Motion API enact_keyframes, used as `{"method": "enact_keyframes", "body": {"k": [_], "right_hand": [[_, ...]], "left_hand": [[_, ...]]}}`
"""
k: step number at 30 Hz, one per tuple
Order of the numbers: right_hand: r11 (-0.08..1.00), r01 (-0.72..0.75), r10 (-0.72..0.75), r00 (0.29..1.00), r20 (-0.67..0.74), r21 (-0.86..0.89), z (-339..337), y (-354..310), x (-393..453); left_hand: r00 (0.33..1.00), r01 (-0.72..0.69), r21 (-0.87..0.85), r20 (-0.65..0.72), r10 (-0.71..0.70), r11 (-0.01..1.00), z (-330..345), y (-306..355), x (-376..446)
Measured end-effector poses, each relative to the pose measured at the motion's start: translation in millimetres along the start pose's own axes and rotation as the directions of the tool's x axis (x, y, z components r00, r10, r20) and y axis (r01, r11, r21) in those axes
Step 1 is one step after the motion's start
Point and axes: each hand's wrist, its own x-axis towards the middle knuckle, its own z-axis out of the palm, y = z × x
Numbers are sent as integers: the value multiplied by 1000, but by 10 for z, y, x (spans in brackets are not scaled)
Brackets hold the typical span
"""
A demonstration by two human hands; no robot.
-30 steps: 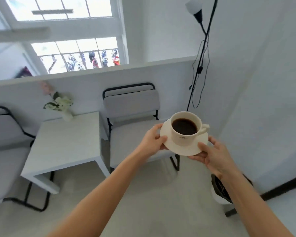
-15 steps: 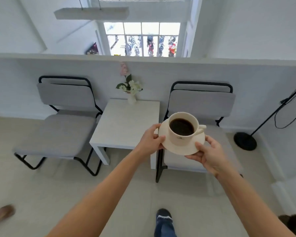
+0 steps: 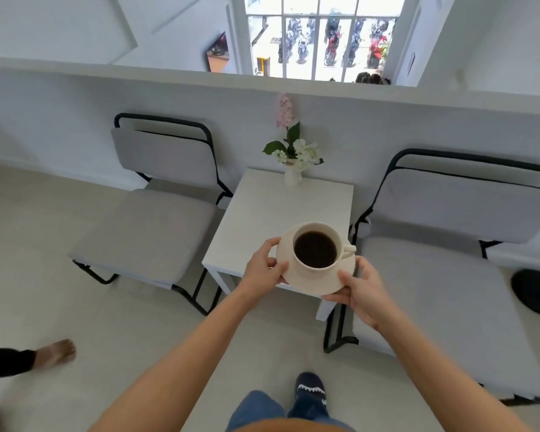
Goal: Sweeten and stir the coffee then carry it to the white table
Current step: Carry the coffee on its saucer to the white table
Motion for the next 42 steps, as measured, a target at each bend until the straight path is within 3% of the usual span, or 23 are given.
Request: {"method": "enact_keyframes", "body": {"k": [12, 18, 30, 42], "right_hand": [[985, -141, 127, 983, -131, -102, 769, 351, 1579], [973, -205, 185, 967, -176, -106, 1007, 651, 2307], [928, -312, 269, 939, -215, -202, 823, 1623, 3691], [859, -406, 331, 905, -268, -312, 748, 2026, 4278]], "left_hand": [[991, 77, 121, 96, -88, 990, -767, -715, 1592], [978, 89, 260, 158, -133, 962, -976, -1111, 2355], [961, 99, 449, 188, -202, 888, -735, -2293, 3523], [954, 89, 501, 204, -218, 861, -611, -2878, 4001]]}}
